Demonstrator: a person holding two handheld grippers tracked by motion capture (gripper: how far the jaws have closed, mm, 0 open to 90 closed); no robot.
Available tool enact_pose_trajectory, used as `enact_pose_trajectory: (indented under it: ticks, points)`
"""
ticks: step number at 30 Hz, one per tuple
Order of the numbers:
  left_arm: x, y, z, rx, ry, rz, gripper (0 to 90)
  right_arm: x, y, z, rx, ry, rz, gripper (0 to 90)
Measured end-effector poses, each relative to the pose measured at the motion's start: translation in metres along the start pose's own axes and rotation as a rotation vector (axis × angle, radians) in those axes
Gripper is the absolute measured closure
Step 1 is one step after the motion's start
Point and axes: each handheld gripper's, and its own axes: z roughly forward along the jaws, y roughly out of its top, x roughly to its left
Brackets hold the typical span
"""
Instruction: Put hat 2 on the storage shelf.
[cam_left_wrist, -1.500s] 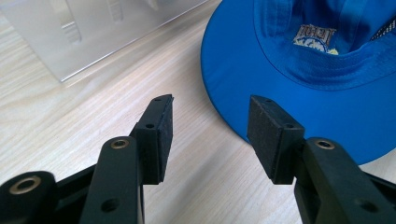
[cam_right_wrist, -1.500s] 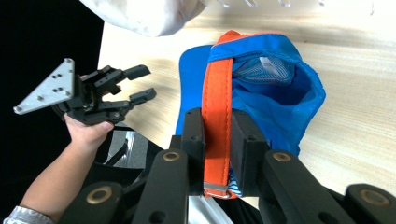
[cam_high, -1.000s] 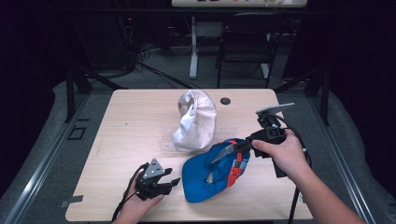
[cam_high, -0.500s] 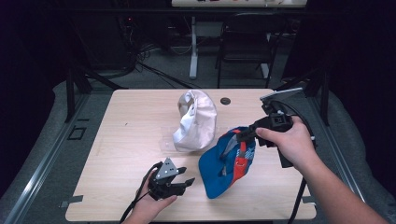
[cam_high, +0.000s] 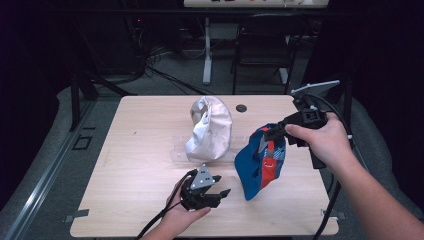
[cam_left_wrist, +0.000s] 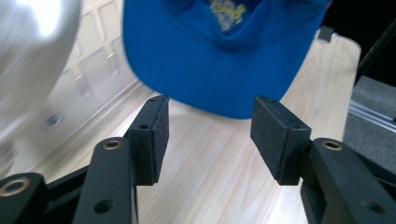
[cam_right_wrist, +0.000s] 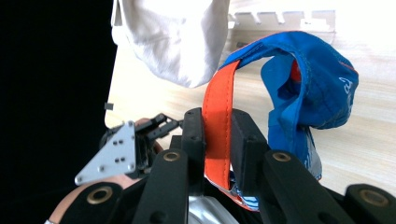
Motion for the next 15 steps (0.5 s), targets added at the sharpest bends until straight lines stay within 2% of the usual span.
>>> enact_pose_trajectory:
  ticks: [9, 13, 15]
  points:
    - [-0.019, 0.02, 0.012, -0.005, -0.029, 0.031, 43.5, 0.004, 0.014, -0.015, -0.02, -0.018, 0.03, 77.4]
    - [-0.029, 0.027, 0.017, 0.005, -0.026, 0.057, 43.3, 0.009, 0.019, -0.02, -0.035, -0.025, 0.029, 77.4]
    - [-0.033, 0.029, 0.02, 0.019, -0.005, 0.085, 42.7, 0.012, 0.021, -0.024, -0.039, -0.017, 0.033, 77.4]
